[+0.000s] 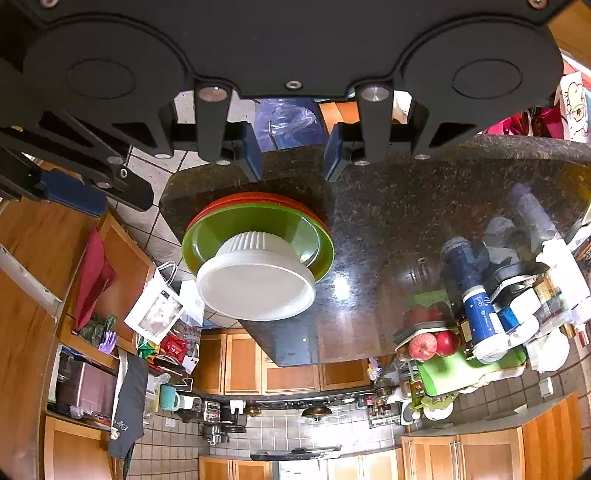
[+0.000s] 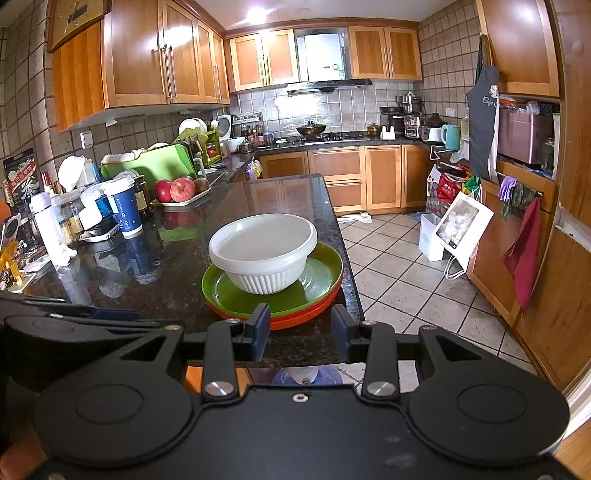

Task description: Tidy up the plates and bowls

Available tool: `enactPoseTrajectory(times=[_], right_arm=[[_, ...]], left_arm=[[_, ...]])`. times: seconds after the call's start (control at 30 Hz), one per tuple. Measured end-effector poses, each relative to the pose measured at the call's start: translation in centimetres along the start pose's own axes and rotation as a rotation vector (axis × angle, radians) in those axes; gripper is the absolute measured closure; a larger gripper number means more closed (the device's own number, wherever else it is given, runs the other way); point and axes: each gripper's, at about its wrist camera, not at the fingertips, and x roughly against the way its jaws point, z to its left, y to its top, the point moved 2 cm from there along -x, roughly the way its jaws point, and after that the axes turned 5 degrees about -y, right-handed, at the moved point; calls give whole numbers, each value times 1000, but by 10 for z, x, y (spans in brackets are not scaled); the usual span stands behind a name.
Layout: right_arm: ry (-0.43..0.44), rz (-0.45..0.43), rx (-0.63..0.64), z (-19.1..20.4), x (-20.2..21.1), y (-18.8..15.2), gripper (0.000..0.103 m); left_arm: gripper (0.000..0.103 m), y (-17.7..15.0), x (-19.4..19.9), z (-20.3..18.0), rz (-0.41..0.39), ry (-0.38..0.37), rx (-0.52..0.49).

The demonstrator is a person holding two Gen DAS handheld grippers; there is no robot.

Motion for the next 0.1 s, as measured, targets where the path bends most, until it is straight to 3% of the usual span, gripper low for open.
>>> enactPoseTrajectory(times=[0.1], right_arm=[[-5, 1, -3, 1, -2, 1, 64]], left_arm=[[56, 2, -3, 1, 3, -9, -6]])
